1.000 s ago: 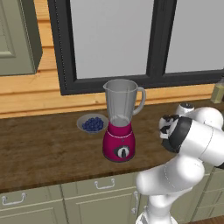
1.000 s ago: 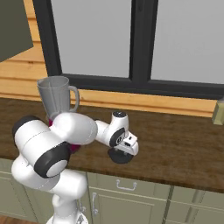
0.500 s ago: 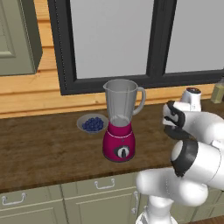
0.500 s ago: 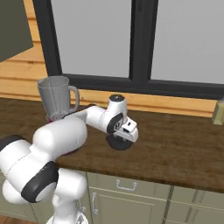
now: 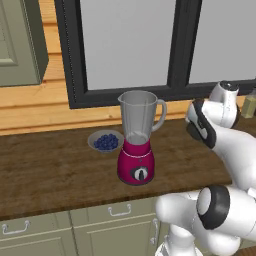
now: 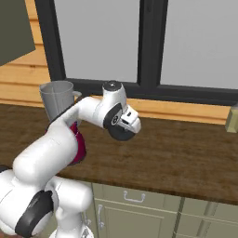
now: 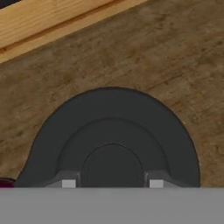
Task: Close the lid blender by securely placing the lid on top.
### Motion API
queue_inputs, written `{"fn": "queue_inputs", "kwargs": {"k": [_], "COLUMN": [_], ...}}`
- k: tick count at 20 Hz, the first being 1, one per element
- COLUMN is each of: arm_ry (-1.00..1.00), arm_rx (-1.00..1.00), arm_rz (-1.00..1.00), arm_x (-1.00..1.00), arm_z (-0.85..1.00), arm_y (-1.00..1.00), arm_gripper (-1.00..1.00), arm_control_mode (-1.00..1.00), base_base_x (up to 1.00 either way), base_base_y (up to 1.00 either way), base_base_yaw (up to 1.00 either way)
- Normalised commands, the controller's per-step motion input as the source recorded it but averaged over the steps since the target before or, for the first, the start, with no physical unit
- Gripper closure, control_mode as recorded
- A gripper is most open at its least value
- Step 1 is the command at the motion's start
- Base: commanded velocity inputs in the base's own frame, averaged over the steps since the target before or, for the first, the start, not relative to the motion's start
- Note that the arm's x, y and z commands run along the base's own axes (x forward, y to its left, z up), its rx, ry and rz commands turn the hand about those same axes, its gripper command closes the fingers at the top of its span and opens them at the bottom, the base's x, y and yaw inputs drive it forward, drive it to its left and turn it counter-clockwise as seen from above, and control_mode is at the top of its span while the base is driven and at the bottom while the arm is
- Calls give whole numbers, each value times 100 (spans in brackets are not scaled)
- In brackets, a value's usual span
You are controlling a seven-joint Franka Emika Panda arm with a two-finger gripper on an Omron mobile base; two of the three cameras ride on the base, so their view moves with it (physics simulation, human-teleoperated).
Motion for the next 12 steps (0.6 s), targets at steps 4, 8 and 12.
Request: {"fn": "queue_inputs", "kwargs": {"k": [4, 8, 12], "arm_ry": [-15, -13, -9], "arm_rx": [0, -3, -5], "arm_rz": [-6, -3, 0], "arm_x": [0, 6, 9], "arm_z": [100, 100, 100], "arm_y": [30, 51, 72], "arm_gripper": [100, 100, 100], "arm_control_mode": [-100, -100, -100], "base_base_x": [0, 0, 0], "base_base_y": [0, 0, 0], "base_base_yaw": [0, 0, 0]}}
